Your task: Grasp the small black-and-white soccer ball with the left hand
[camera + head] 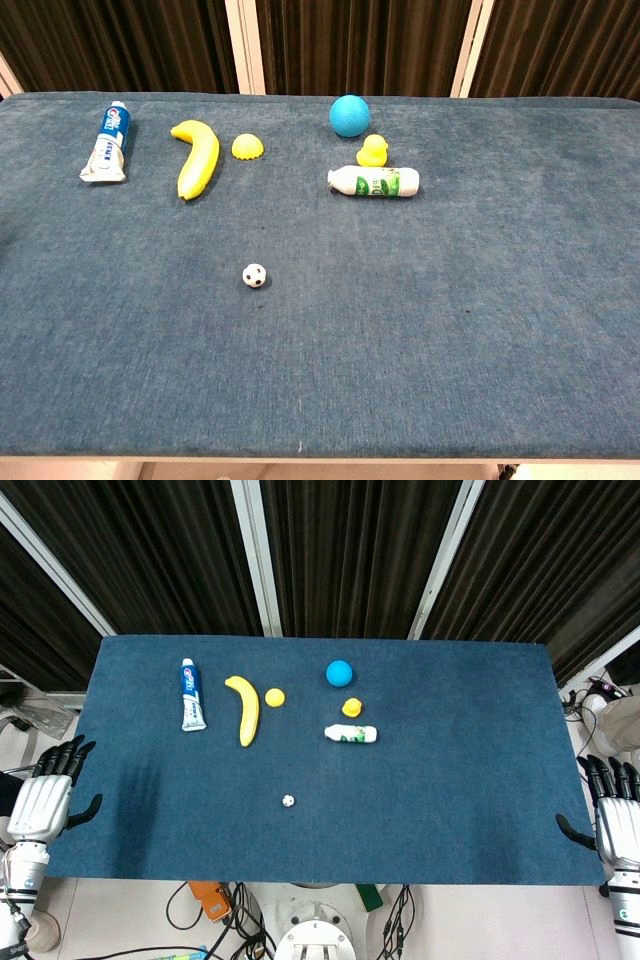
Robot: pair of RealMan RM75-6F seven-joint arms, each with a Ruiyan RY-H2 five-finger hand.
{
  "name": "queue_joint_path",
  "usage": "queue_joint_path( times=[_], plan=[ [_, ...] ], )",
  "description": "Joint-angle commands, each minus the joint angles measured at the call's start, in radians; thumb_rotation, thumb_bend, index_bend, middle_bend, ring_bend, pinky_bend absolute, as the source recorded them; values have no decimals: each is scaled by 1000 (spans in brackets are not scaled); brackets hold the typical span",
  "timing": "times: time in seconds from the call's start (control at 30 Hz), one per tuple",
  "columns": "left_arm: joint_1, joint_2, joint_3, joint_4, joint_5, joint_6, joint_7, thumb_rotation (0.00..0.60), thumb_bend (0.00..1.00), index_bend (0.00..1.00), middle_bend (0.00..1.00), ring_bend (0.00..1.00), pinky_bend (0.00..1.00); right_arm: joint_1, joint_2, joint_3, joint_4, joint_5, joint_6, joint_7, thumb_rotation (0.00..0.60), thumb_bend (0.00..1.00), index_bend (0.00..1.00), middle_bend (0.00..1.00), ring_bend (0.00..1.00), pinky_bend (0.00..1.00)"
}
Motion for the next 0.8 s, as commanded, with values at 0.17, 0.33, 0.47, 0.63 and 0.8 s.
queue_joint_path(
  times=[0.17,0.33,0.47,0.63,0.8],
  plan=[
    [-20,0,4,34,19,-44,-109,600,328,72,0,0,67,1,3,0,-5,4,-7,-2,600,349,164,157,71,0],
    [-29,-12,11,64,48,-55,-187,600,327,72,0,0,67,1,3,-1,-6,6,-9,-3,600,350,164,157,71,0],
    [-39,-23,15,78,61,-69,-225,600,301,72,0,0,67,1,3,-1,-7,8,-12,-5,600,350,167,157,71,0],
    [-66,-63,33,120,121,-95,-362,600,277,72,0,0,67,4,1,-6,-11,3,-18,-16,600,349,169,157,71,0],
    [-96,-92,49,159,142,-140,-420,600,263,72,0,0,67,4,1,-8,-13,4,-21,-20,600,349,169,157,71,0]
  ],
)
